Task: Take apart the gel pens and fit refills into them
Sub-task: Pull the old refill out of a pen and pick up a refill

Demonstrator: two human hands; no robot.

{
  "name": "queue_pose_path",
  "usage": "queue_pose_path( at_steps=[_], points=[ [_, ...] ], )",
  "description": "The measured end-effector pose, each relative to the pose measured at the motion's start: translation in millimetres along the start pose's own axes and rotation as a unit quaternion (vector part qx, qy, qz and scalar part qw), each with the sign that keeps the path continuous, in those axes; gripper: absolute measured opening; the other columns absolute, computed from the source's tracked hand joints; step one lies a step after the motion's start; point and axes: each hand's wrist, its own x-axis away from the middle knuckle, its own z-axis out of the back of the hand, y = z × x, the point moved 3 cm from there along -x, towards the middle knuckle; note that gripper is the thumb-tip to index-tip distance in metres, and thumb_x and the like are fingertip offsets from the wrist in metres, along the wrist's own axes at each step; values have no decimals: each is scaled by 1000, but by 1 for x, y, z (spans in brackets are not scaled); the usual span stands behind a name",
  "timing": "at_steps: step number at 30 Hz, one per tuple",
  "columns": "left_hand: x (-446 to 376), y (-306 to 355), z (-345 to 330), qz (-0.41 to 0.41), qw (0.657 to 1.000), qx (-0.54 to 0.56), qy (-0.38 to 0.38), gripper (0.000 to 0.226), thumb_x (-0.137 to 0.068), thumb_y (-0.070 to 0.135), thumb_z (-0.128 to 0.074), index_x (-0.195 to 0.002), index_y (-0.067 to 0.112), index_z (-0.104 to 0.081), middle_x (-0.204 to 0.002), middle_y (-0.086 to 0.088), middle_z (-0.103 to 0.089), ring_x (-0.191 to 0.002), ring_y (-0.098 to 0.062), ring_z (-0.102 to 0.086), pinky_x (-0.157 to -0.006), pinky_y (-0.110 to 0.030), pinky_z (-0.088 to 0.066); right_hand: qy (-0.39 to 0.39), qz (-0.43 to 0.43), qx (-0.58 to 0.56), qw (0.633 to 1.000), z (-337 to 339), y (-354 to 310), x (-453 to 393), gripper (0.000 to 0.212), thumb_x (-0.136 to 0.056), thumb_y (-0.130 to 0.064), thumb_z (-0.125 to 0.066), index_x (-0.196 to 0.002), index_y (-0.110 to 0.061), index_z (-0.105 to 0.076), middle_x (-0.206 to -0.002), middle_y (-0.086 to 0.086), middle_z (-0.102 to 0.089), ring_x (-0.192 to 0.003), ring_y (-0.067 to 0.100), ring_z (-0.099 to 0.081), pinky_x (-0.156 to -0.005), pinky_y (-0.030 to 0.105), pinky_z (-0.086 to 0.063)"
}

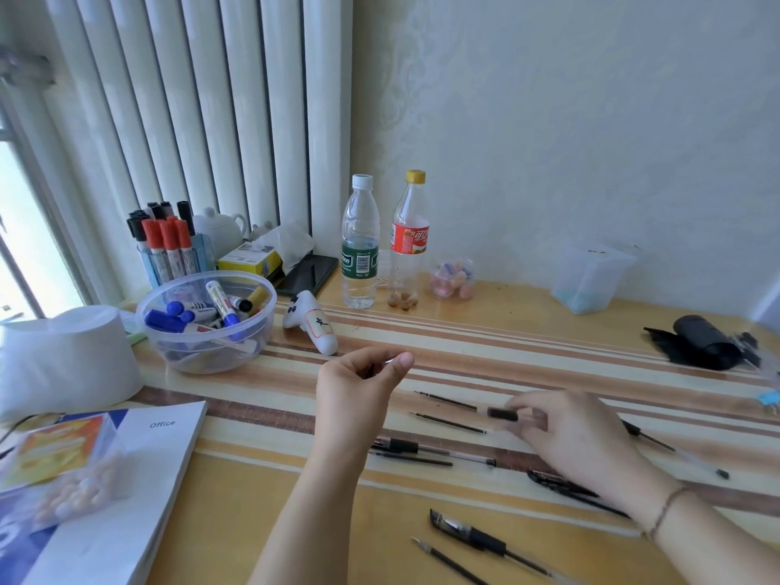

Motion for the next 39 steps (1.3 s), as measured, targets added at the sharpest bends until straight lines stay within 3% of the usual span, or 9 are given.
queue_pose_path(
  at_steps=[6,14,18,21,25,28,31,34,39],
  points=[
    [1,-3,-4,13,998,-44,-36,7,-80,27,-76,-81,20,-76,-63,3,-68,-62,-3,-59,-64,-17,-49,-3,-23,-24,999,-13,7,-26,21,-82,-52,-66,-73,-34,-71,-86,-19,-59,-73,3,-57,-60,29,-50],
    [4,-13,-13,45,994,-94,-27,13,-76,33,-80,-75,20,-78,-72,3,-76,-78,-11,-71,-78,-32,-57,96,-29,-158,982,-1,9,-8,17,-87,-38,-64,-75,-28,-67,-81,-14,-65,-71,15,-62,-61,33,-49],
    [19,-4,-34,56,990,-47,-120,23,-80,30,-75,-78,7,-76,-45,14,-60,-38,3,-46,-46,-9,-35,88,17,-215,972,4,-7,18,12,-85,-39,-67,-78,-29,-69,-90,-16,-69,-83,11,-66,-75,39,-55],
    [23,-1,-41,37,985,-39,-166,27,-85,26,-70,-77,1,-74,-37,14,-46,-38,-2,-29,-41,-11,-26,77,39,-209,974,7,-13,28,12,-85,-38,-67,-74,-32,-66,-85,-19,-68,-81,2,-62,-73,31,-54],
    [23,1,-39,49,982,0,-182,26,-90,19,-64,-79,-3,-71,-42,12,-49,-44,-9,-26,-44,-18,-24,22,43,-263,964,11,-12,39,41,-73,-74,-56,-86,-35,-61,-65,-25,-61,-58,2,-57,-55,18,-37],
    [18,-1,-34,94,981,77,-155,26,-88,24,-63,-76,2,-68,-49,7,-53,-43,-10,-27,-48,-25,-17,56,61,-320,944,13,-1,46,73,-63,-94,-22,-97,-40,-59,-59,-32,-59,-58,-6,-58,-57,11,-39],
    [18,-2,-38,138,963,177,-149,20,-81,24,-62,-76,5,-63,-67,0,-66,-39,-7,-28,-47,-25,-15,85,63,-320,941,8,5,53,48,-87,-73,-20,-117,-54,-51,-55,-8,-44,-48,7,-41,-52,18,-33],
    [24,-4,-46,160,951,208,-164,18,-80,22,-62,-75,6,-63,-73,-3,-68,-37,-6,-30,-40,-18,-23,86,85,-285,951,2,3,61,44,-93,-44,-29,-135,-58,-27,-89,-15,-57,-79,10,-57,-70,22,-46],
    [39,-7,-61,188,938,216,-198,20,-83,21,-61,-70,7,-66,-70,-3,-66,-36,-5,-29,-40,-18,-24,140,114,-234,955,2,-6,69,31,-93,-27,-53,-112,-50,-47,-102,-25,-57,-82,8,-60,-65,22,-50]
  ],
)
